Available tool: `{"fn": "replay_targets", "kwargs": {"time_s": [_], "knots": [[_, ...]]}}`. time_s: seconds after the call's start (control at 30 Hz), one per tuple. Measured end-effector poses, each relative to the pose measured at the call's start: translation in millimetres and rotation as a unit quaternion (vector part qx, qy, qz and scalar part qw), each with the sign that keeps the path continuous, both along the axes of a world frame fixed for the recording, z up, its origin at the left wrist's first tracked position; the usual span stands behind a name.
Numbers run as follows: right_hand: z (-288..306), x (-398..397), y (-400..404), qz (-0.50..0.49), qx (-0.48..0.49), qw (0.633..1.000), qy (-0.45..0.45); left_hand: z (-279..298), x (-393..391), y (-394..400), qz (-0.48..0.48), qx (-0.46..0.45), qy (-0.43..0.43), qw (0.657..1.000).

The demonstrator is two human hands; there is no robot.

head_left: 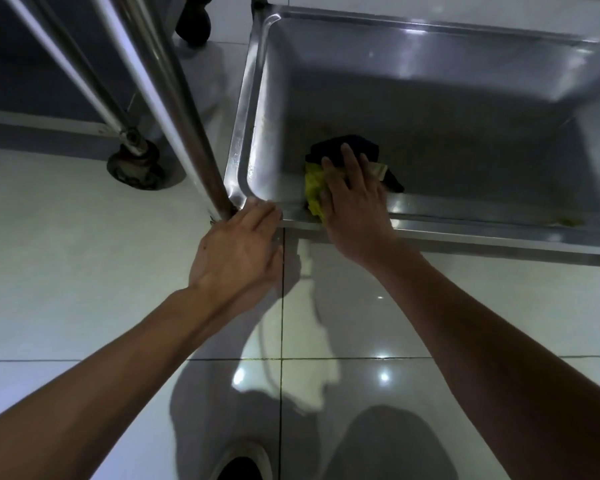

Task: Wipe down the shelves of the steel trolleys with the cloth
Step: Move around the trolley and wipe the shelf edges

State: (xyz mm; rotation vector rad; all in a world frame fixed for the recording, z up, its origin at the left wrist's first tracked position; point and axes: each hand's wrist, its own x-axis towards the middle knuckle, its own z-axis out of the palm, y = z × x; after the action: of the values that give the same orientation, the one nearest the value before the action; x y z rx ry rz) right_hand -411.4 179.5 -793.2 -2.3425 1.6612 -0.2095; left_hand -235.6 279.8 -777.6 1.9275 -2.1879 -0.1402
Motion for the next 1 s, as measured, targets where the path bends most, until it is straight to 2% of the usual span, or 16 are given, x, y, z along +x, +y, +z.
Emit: {"fn": "replay_targets", "kwargs": {"time_s": [0.17, 0.27, 0.33, 0.4, 0.43, 0.57, 0.73, 0.87, 1.0], "knots": [[3.0, 60.5, -21.1, 0.14, 0.016, 0.989, 0.05, -6.6, -0.2, 0.9, 0.018, 0.044, 0.023, 0.999], [5.0, 73.7, -32.8, 0.173, 0.039, 0.984, 0.009, -6.0, 0.9, 2.4, 0.022, 0.053, 0.004, 0.998], [1.3, 70.3, -33.8, 0.184, 0.037, 0.982, 0.01, -2.8, 2.8, 3.4, 0.016, 0.049, -0.023, 0.998], [-3.9, 63.8, -30.4, 0.216, -0.001, 0.974, 0.071, -0.3, 2.7, 6.8, -0.001, 0.036, -0.078, 0.996], [-6.3, 59.6, -28.4, 0.223, -0.017, 0.972, 0.072, -0.2, 1.1, 9.3, -0.015, 0.033, -0.11, 0.993], [-7.4, 49.4, -22.2, 0.194, -0.041, 0.98, -0.008, -1.8, -3.2, 16.1, -0.029, 0.056, -0.175, 0.983], [-10.2, 15.9, -19.4, 0.087, -0.033, 0.996, -0.014, -1.0, -3.9, 16.8, -0.017, 0.09, -0.206, 0.974], [-4.6, -45.4, -15.4, 0.031, -0.022, 0.999, -0.016, 9.4, -13.7, 11.0, 0.001, 0.09, -0.19, 0.978], [1.0, -80.0, -13.2, 0.015, -0.01, 1.0, 0.005, 27.8, -53.6, -14.0, -0.093, 0.062, -0.138, 0.984]]}}
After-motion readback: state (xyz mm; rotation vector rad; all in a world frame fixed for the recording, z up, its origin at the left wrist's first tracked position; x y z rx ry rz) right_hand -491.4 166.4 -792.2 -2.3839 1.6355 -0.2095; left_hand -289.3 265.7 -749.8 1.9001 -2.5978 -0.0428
